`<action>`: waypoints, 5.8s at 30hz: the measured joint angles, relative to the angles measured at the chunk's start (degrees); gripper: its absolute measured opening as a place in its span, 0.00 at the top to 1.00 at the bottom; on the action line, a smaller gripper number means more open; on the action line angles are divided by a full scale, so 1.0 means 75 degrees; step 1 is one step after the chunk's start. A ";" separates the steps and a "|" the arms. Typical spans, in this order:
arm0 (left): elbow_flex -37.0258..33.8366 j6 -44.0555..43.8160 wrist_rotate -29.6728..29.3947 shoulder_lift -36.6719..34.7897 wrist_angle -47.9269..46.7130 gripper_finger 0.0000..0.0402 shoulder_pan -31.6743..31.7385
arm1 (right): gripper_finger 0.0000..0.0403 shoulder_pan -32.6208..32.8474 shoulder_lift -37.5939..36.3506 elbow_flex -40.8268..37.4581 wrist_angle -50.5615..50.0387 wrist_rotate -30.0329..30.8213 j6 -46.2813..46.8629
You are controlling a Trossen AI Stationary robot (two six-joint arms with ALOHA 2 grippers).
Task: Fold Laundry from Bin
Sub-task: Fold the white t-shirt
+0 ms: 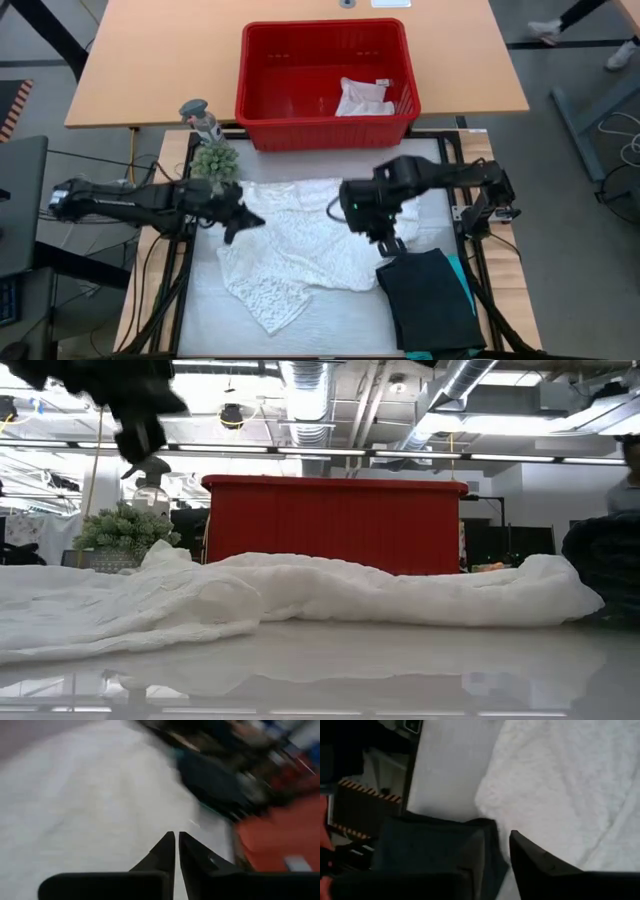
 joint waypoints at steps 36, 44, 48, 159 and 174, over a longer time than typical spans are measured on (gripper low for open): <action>0.2169 0.1068 -0.2881 0.4046 -0.1324 0.90 -0.5328 | 0.45 0.3744 -0.3339 -0.5580 0.2706 0.3351 0.5783; 0.2166 0.2507 -0.2198 0.4861 -0.1175 0.68 -0.6073 | 0.44 0.3681 -0.3221 -0.5587 0.2839 0.3348 0.5678; 0.2166 0.3103 -0.2251 0.5717 -0.0494 0.59 -0.6296 | 0.44 0.3687 -0.3221 -0.5587 0.2981 0.3348 0.5887; 0.3055 0.0352 -0.6478 0.4100 -0.6148 1.00 -0.0942 | 0.50 0.2814 0.0393 -0.5673 0.5698 0.3248 0.4396; 0.3055 0.0355 -0.6457 0.4101 -0.6151 1.00 -0.0942 | 0.56 0.2653 0.0390 -0.6729 0.6451 0.2925 0.5113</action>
